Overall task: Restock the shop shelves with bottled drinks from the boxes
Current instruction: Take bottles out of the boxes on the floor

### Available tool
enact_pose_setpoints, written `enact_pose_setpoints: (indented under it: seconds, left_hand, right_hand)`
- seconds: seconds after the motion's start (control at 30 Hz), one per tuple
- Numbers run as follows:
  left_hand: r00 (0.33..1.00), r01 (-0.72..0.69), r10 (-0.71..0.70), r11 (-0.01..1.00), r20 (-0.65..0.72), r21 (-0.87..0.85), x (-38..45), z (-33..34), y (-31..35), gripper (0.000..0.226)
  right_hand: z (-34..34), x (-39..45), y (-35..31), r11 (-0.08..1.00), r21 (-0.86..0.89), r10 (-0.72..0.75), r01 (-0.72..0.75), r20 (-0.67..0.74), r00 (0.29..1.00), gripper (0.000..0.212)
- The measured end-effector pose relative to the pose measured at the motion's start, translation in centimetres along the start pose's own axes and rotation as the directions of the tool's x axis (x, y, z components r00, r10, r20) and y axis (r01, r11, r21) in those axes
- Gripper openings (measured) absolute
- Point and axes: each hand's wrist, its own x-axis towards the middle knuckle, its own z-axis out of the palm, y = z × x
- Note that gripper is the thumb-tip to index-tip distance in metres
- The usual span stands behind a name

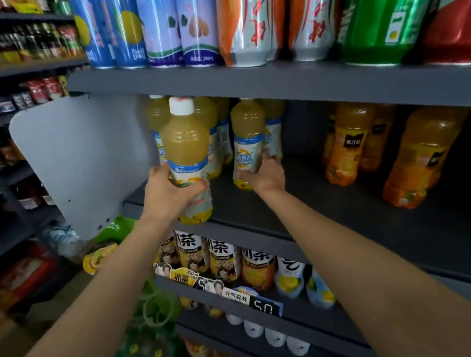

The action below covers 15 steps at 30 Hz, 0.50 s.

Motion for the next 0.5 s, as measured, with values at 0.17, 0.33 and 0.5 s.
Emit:
enact_pose_setpoints:
  seconds: [0.17, 0.33, 0.5]
  left_hand:
    - [1.0, 0.009, -0.009, 1.0, -0.02, 0.016, 1.4, 2.5, -1.0, 0.045]
    - [0.995, -0.046, 0.053, 0.995, -0.081, 0.087, 3.4, 4.5, -0.6, 0.047]
    - [0.99, -0.093, 0.111, 0.978, -0.091, 0.187, 5.4, 7.0, -0.8, 0.053]
  right_hand:
    - [0.2, 1.7, -0.4, 0.999, 0.019, 0.047, -0.049, 0.085, 0.995, 0.076]
    - [-2.0, -1.1, 1.0, 0.986, 0.169, 0.009, -0.015, 0.035, 0.999, 0.06]
    - [-5.1, -4.1, 2.1, 0.989, 0.145, -0.02, 0.02, -0.001, 1.0, 0.045]
